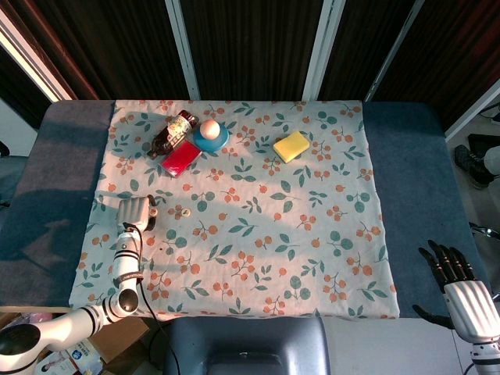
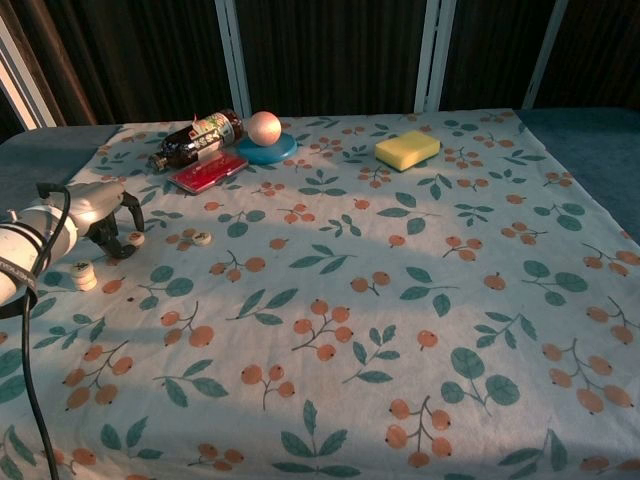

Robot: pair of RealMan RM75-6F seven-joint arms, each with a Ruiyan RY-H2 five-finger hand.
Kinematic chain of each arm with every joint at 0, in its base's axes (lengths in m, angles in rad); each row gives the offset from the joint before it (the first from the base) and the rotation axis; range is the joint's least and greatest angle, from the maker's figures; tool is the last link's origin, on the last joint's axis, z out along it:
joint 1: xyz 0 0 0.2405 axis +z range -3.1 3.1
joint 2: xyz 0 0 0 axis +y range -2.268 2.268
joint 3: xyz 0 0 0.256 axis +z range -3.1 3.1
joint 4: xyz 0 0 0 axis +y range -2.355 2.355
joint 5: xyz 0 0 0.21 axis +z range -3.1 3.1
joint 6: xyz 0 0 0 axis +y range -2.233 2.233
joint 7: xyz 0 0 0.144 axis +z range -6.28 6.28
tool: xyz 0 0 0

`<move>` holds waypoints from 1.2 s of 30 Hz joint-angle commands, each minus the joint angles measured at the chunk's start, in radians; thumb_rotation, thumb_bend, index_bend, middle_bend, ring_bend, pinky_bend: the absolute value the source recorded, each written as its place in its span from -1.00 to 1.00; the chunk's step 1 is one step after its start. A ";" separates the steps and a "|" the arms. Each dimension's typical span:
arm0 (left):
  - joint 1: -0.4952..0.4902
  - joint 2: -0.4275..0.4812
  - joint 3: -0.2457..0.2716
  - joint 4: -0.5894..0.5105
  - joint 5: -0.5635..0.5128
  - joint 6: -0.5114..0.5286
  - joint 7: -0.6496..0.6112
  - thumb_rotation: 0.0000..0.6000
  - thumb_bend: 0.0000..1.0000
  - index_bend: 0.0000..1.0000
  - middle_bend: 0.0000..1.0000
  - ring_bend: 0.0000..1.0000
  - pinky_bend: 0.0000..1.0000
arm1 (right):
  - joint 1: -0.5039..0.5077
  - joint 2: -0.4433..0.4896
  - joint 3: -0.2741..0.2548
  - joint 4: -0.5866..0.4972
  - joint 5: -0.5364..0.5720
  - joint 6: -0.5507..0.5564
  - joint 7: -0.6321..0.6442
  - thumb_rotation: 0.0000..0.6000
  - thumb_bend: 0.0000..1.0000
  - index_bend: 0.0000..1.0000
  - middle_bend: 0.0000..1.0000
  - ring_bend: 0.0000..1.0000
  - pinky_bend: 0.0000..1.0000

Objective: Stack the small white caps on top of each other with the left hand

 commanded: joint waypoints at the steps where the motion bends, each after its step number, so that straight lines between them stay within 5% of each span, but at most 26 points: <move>1: -0.001 -0.004 0.001 0.007 0.000 -0.001 0.000 1.00 -0.22 -0.19 1.00 1.00 1.00 | 0.000 0.000 0.000 0.000 0.000 0.001 0.000 1.00 -0.65 -1.00 -1.00 -1.00 -1.00; 26: 0.002 -0.010 0.004 0.022 0.026 0.006 -0.025 1.00 -0.22 0.02 1.00 1.00 1.00 | -0.001 0.000 0.000 0.000 0.000 0.000 -0.001 1.00 -0.65 -1.00 -1.00 -1.00 -1.00; 36: 0.052 0.103 0.009 -0.218 0.117 0.107 -0.076 1.00 -0.22 0.02 1.00 1.00 1.00 | 0.001 -0.002 -0.001 0.001 -0.004 -0.003 -0.008 1.00 -0.65 -1.00 -1.00 -1.00 -1.00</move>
